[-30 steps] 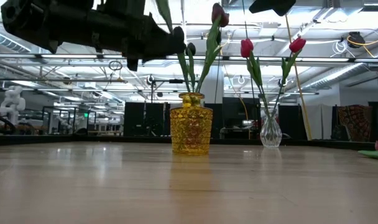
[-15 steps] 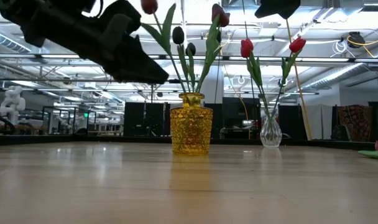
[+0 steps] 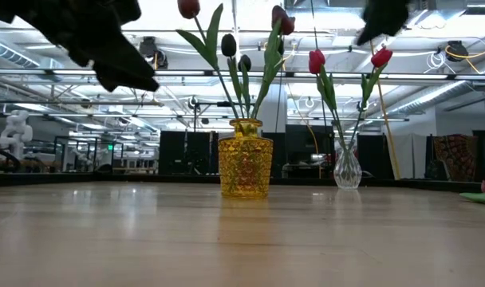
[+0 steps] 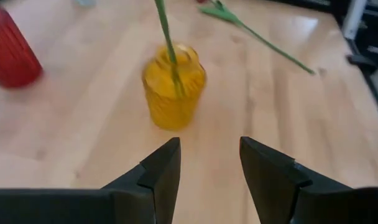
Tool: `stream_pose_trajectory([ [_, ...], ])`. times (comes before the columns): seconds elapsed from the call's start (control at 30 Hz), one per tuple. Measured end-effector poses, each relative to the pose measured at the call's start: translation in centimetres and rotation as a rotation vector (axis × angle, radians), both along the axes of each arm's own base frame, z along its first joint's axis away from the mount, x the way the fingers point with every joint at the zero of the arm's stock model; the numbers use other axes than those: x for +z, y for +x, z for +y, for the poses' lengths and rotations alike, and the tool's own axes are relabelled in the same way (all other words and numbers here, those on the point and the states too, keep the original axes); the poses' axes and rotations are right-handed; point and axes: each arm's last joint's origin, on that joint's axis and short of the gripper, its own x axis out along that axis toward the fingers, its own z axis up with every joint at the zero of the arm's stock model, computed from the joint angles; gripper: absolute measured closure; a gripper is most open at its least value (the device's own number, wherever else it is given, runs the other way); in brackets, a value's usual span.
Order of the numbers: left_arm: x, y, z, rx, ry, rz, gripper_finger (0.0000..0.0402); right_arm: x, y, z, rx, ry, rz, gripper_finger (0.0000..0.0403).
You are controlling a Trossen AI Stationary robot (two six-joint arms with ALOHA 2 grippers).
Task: Sort flowers into vase by color
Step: Put the dark red flower into the yellow vase
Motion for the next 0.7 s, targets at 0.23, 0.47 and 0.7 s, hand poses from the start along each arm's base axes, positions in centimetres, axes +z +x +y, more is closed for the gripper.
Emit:
stream_pose_trajectory([
  [0.23, 0.1, -1.2, -1.6, -0.111, -0.115, 0.046, 0.023, -3.3, -3.6, 3.1, -0.001, 0.058, 0.211, 0.0241],
  [0.47, 2.3, -1.0, -3.1, -0.183, -0.261, 0.0, 0.023, -8.9, -6.8, 4.8, -0.007, 0.064, 0.321, 0.0241],
  [0.7, 3.6, -0.5, -3.6, -0.246, -0.196, -0.129, 0.023, -12.3, -7.4, 5.0, 0.16, 0.053, 0.28, 0.0241],
])
